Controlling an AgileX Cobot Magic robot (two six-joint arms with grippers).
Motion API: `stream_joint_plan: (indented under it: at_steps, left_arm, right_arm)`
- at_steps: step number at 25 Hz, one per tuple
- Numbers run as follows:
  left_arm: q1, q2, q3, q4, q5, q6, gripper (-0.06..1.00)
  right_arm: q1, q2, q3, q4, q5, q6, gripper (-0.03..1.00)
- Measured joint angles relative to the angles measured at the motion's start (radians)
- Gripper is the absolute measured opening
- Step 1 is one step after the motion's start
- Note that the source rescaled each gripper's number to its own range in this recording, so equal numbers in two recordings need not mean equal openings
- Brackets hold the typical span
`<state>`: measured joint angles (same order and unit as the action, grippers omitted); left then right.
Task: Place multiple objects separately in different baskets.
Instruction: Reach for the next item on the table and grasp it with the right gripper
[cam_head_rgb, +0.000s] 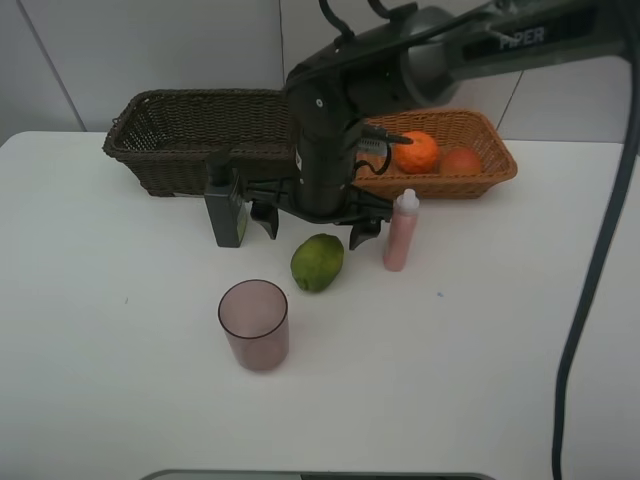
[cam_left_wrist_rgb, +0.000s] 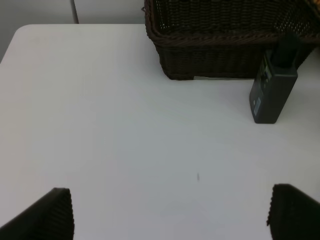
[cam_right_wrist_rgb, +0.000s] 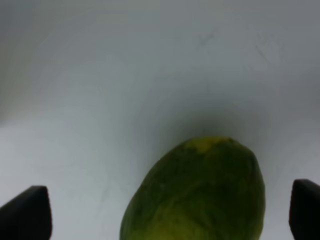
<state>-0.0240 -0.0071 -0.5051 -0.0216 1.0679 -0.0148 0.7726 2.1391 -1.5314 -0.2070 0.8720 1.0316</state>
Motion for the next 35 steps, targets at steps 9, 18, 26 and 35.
stream_joint_plan:
  at_steps: [9, 18, 26, 35]
  left_arm:
    - [0.000, 0.000, 0.000, 0.000, 0.000, 0.000, 1.00]
    - [0.000, 0.000, 0.000, 0.000, 0.000, 0.000, 1.00]
    - [0.000, 0.000, 0.000, 0.000, 0.000, 0.000, 1.00]
    - [0.000, 0.000, 0.000, 0.000, 0.000, 0.000, 1.00]
  right_arm:
    - [0.003, 0.033, 0.000, -0.020, -0.002, 0.000, 1.00]
    - [0.003, 0.075, 0.000, -0.028, -0.019, 0.001, 1.00]
    - [0.003, 0.085, 0.000, -0.020, -0.028, 0.001, 0.58]
    - [0.003, 0.085, 0.000, -0.019, -0.028, 0.001, 0.48]
